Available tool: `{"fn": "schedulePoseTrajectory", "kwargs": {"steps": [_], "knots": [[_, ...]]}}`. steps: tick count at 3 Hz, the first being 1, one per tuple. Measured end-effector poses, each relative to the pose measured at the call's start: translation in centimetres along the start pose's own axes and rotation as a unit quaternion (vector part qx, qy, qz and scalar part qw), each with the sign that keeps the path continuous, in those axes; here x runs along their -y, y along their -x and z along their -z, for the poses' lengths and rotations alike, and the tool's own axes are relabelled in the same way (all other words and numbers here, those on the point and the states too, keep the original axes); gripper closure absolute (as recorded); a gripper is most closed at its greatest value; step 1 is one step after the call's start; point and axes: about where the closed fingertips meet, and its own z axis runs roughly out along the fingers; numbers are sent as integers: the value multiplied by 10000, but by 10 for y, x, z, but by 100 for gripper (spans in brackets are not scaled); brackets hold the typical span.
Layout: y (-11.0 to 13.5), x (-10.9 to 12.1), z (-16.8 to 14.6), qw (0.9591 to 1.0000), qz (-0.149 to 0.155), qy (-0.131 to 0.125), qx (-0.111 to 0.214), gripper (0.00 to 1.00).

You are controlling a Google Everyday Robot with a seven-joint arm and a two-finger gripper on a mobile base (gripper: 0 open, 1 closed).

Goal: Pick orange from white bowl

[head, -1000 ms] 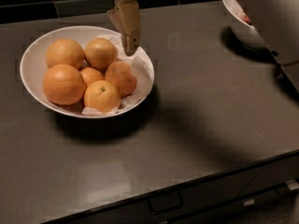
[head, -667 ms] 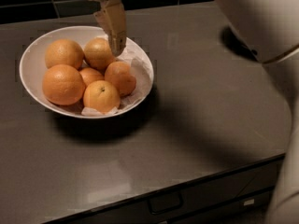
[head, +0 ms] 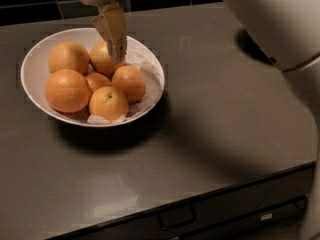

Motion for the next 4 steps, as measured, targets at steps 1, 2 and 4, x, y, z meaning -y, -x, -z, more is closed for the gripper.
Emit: {"fn": "schedulePoseTrajectory", "kwargs": {"steps": [1, 2, 4], "knots": [[8, 2, -9, 9998, 65, 8, 167, 0], [13, 1, -20, 9992, 60, 11, 383, 0], [22, 2, -40, 9969, 96, 16, 782, 4]]}}
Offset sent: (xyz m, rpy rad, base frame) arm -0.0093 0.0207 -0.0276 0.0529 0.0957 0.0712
